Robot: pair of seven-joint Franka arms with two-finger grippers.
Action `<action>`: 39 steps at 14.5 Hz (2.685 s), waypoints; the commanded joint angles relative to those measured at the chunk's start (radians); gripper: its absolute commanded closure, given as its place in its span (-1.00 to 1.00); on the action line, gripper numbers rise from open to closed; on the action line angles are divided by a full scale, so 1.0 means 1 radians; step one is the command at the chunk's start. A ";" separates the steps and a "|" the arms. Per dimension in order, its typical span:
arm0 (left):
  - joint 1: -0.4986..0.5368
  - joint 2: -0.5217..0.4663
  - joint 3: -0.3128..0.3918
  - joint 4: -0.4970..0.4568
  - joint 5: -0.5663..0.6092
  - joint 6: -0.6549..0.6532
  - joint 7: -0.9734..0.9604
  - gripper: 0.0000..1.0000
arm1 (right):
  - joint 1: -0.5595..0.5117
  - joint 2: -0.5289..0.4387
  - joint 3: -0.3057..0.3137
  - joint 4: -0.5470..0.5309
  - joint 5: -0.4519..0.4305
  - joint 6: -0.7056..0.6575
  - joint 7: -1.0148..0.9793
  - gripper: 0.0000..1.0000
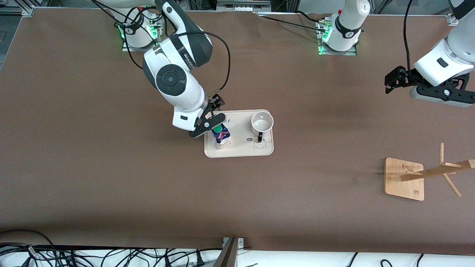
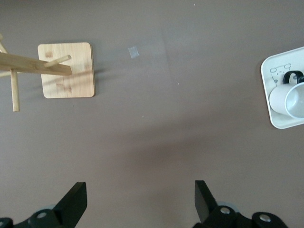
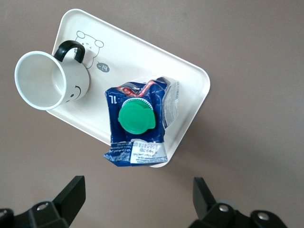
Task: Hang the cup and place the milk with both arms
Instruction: 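Lower the right gripper and close it on the blue milk carton, then hold the carton with the right gripper while the left gripper approaches the tray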
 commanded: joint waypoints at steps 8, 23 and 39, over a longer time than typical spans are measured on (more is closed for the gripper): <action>-0.003 0.101 -0.003 0.168 0.016 -0.047 0.012 -1.00 | -0.004 0.067 -0.007 0.015 0.016 0.109 0.001 -1.00; 0.006 0.124 0.013 0.185 0.015 -0.024 0.006 -1.00 | 0.007 0.087 -0.006 0.013 0.019 0.152 0.005 -1.00; -0.111 0.302 -0.010 0.213 0.021 -0.123 -0.040 -1.00 | 0.017 0.114 -0.007 0.006 0.014 0.146 -0.111 -0.20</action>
